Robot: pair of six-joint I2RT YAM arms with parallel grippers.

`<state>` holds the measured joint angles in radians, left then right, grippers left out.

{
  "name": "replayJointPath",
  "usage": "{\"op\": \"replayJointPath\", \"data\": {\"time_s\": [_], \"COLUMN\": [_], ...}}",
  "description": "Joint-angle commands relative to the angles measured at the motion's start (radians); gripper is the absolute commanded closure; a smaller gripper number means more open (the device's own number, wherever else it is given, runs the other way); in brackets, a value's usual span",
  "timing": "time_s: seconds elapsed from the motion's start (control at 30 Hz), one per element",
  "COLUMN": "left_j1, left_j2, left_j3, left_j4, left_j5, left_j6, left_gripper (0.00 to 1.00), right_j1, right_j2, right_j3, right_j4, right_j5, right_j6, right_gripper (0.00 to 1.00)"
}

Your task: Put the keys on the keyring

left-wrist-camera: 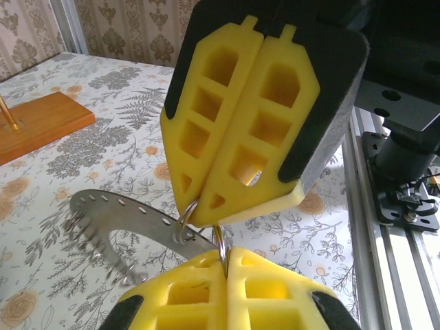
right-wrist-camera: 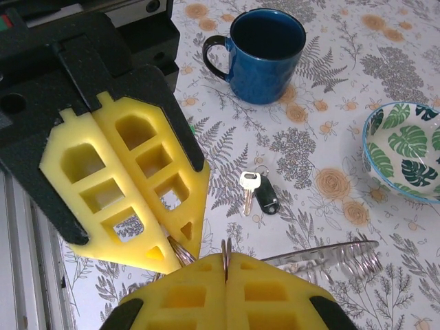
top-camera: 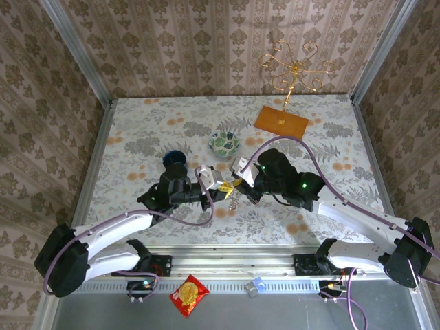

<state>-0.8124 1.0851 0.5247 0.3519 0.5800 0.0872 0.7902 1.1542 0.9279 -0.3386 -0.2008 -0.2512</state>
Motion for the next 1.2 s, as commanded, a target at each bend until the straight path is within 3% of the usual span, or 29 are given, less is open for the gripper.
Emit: {"op": "replayJointPath", "data": {"time_s": [0.0,0.37,0.4,0.47,0.53,0.7,0.97,1.17], "left_j1": [-0.01,-0.072,-0.076,-0.085,-0.089,-0.081,0.036,0.061], "left_j2": [-0.03,-0.107,-0.116,-0.134,-0.155,-0.229,-0.295,-0.2], "left_j3": [-0.012,-0.08,-0.083,-0.085,-0.085,-0.067,-0.078,-0.018], "left_j4": [0.026,-0.034,-0.045,-0.071,-0.092,-0.153,-0.08,-0.167], "left_j5": [-0.025,0.021,0.022,0.015,0.02,0.044,-0.045,0.059], "left_j6": [0.048,0.368,0.399,0.446,0.469,0.438,0.195,0.192], "left_gripper": [1.0,0.98,0.94,0.71,0.64,0.6,0.64,0.65], "right_j1": [0.007,-0.005,-0.006,-0.006,-0.006,-0.01,-0.012,-0.009], "right_j2": [0.009,0.032,0.034,0.036,0.038,0.023,0.004,-0.002], "right_j3": [0.012,0.032,0.033,0.034,0.036,0.026,0.017,0.024], "right_j4": [0.025,-0.023,-0.027,-0.041,-0.05,-0.048,-0.034,-0.037], "right_j5": [-0.004,-0.096,-0.103,-0.109,-0.111,-0.11,-0.156,-0.193], "right_j6": [0.024,0.037,0.034,0.028,0.016,-0.018,-0.064,-0.12], "right_gripper": [1.0,1.0,1.0,1.0,1.0,1.0,1.0,1.0]}}
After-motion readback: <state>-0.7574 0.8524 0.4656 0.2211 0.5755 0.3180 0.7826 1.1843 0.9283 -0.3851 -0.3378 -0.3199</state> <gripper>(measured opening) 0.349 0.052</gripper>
